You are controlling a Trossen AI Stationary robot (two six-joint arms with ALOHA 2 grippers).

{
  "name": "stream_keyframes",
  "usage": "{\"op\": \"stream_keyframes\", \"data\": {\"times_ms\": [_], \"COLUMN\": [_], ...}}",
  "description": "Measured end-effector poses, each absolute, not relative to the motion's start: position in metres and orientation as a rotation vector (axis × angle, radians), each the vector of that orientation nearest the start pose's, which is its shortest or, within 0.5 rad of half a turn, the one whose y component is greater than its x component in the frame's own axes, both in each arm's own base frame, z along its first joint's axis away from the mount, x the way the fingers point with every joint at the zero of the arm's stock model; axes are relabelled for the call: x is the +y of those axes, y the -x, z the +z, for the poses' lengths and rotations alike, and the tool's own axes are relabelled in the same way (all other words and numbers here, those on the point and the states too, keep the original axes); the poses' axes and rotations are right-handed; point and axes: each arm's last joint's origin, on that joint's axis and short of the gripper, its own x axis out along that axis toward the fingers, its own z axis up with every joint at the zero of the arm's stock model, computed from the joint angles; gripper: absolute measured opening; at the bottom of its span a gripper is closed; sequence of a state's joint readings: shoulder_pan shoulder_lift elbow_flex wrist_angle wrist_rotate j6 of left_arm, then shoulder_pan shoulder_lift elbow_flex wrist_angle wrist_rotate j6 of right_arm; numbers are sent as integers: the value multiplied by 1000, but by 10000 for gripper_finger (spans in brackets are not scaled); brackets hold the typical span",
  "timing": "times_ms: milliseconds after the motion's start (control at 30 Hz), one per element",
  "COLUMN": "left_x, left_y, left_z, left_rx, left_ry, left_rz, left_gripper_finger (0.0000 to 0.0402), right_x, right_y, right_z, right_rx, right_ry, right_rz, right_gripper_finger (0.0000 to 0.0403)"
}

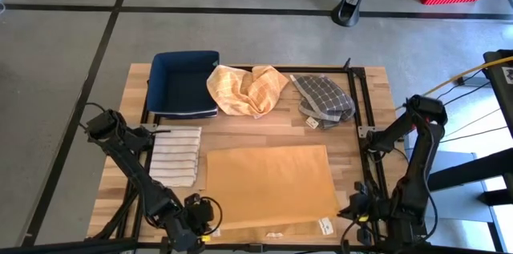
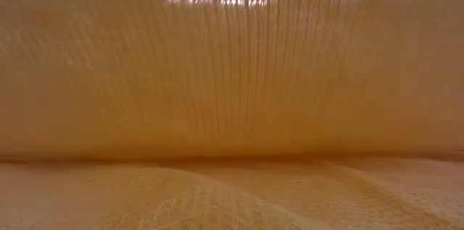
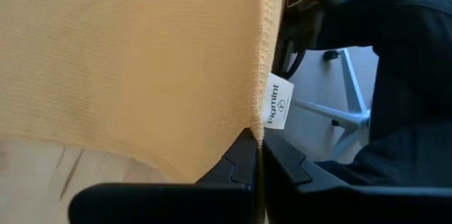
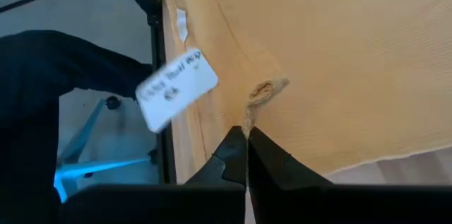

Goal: Fold towel
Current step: Fold the orange towel

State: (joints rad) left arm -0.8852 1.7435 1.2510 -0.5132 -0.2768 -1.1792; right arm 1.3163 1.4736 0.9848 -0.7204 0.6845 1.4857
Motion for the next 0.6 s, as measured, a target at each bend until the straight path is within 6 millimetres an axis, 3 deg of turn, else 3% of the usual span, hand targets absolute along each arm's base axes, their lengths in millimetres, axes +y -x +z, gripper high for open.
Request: {"op": "stream_keyframes", "data": {"times_ms": [600], "left_x": [-273], "left_y": [-235], "left_z": [220], "left_rx": [1008], "left_ry": [503], "left_rz": [23], "left_gripper_finger": [4], "right_x": [281], "right_y": [-90], "right_z": [191], "right_rx": [906], "right_ry": [-384], "right_rz": [-15], "right_gripper_finger": [5]}}
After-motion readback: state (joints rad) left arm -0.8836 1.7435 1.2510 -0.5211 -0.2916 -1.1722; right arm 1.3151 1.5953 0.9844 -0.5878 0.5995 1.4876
